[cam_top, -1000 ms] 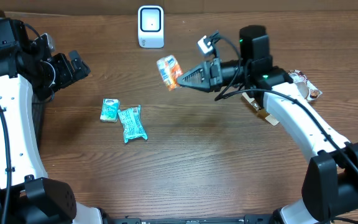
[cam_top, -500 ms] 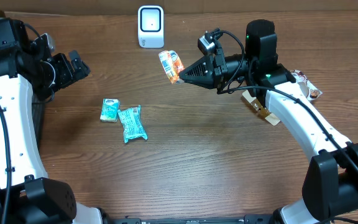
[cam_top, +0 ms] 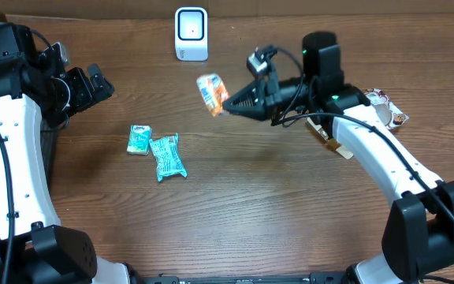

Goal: Scan the item barcode
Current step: 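Lift the orange Kleenex pack toward the scanner with the right gripper, then hold the orange pack in front of the scanner with the right gripper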

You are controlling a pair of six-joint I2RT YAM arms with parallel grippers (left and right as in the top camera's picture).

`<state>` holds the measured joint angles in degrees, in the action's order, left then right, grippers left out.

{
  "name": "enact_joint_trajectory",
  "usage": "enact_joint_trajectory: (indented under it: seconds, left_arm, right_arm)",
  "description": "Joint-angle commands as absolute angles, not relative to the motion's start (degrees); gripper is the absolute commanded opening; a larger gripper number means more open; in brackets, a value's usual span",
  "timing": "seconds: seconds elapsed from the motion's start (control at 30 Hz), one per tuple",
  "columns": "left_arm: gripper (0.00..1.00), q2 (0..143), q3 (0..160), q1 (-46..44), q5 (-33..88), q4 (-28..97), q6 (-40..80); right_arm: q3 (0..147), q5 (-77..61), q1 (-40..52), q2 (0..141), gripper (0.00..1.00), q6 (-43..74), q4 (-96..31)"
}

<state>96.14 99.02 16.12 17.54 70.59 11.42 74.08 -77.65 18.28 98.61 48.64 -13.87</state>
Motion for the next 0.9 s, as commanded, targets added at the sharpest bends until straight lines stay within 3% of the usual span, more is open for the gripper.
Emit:
enact_joint_trajectory:
  seconds: [0.0,0.23,0.5,0.63,0.87]
  left_arm:
    - [1.0,96.33,99.15,15.73,17.39,70.48,10.7]
    - [0.99,96.33,99.15,15.73,17.39,70.48,10.7]
    - [1.0,96.33,99.15,15.73,17.39,70.48,10.7]
    - [1.0,96.33,99.15,15.73,17.39,70.48,10.7]
    - [1.0,96.33,99.15,15.73,17.39,70.48,10.7]
  right_arm:
    - [74.81,-63.18,21.32,97.19,0.04,35.38,-22.83]
    - [86.15,-34.74,25.67,97.43,0.04,26.33,-46.04]
    - [127.7,-4.82,30.92,111.66,0.04,17.89,-67.07]
    - [137.4,11.77,33.65,120.73,0.04,10.2,-64.69]
    - [137.23,37.26,37.08,132.29,0.04,-7.27,-41.65]
